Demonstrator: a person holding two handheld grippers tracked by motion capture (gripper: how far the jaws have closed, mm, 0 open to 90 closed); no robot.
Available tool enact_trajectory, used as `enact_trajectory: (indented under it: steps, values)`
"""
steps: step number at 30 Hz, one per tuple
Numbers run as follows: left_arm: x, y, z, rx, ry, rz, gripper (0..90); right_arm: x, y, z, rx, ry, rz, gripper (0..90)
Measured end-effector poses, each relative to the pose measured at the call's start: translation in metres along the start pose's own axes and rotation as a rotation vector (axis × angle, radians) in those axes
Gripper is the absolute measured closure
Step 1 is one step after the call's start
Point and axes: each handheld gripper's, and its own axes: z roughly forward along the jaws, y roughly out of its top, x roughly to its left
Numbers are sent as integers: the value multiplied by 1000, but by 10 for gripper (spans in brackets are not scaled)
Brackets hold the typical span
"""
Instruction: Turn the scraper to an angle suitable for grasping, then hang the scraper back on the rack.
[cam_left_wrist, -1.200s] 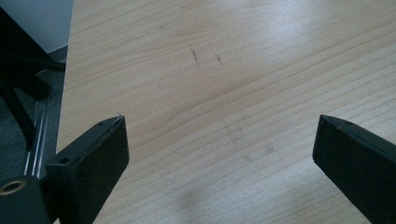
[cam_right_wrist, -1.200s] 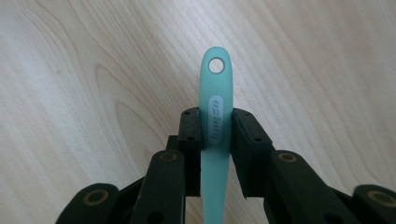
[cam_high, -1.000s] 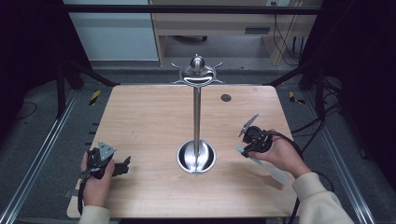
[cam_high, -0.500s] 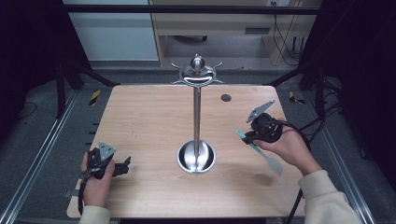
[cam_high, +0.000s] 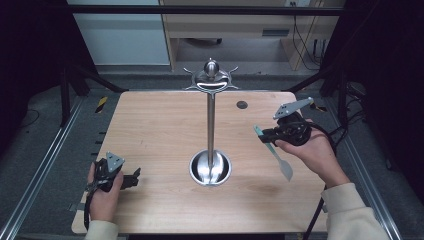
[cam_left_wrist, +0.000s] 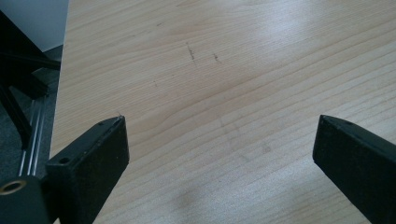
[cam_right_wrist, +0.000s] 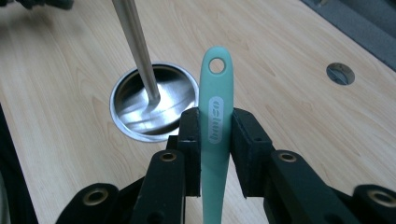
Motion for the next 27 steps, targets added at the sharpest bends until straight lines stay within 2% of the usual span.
enact_trajectory:
  steps: [4,11,17,27]
  values:
    - [0,0,-1,-2,0,0,34,-1,-1,-5,-30,4,16,746]
    - [2,0,-1,-2,6,-5,34,-5,3,-21,-130,11,39,746]
    - [1,0,-2,-5,6,-3,34,-3,6,-29,-197,6,60,745]
    - [2,0,-3,-5,11,-1,34,1,12,-36,-277,-10,70,745]
